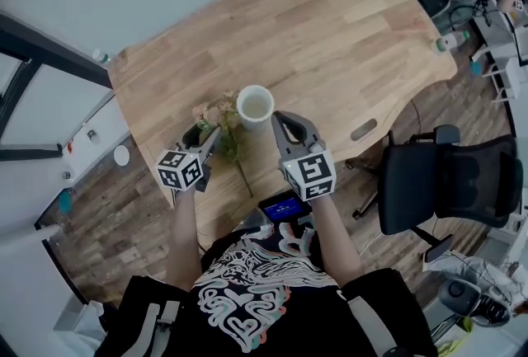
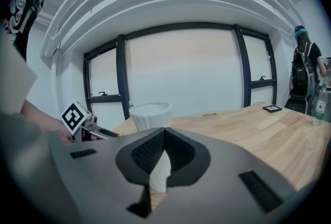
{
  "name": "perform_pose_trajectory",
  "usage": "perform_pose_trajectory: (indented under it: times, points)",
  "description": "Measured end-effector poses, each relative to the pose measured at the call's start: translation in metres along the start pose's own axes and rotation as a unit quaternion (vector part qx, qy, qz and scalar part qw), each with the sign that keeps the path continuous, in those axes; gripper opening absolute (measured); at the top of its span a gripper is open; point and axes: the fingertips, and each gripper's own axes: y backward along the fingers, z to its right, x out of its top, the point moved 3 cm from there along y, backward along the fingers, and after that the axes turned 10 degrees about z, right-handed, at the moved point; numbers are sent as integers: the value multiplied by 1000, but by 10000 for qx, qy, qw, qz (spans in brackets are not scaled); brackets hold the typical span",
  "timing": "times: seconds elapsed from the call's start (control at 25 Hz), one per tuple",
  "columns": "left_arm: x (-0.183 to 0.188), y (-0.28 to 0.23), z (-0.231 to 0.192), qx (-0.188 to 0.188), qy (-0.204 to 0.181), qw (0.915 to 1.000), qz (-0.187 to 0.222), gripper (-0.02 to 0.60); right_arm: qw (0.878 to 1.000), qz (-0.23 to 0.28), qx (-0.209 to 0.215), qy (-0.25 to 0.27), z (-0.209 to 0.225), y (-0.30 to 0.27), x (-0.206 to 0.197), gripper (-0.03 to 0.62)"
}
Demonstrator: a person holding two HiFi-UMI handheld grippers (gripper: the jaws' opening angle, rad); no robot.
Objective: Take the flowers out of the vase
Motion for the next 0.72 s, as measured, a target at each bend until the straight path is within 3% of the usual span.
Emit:
perform_pose_trajectory:
  times: [0.2, 0.44, 0.68, 0.72]
  points:
    - [11, 13, 5, -14, -282, 9995, 132, 199, 10000, 33, -55, 13, -4, 7, 3, 5]
    - [38, 34, 16, -90, -731, 9941, 796, 196, 9997, 207, -102, 50, -15, 13, 11, 5]
    - [54, 51, 26, -131, -944, 9900, 1039, 191, 9995, 255, -134, 131, -29, 24, 16, 5]
    - [56, 54, 27, -120, -995, 9893, 1061, 165, 9994, 269, -136, 152, -32, 25, 18, 5]
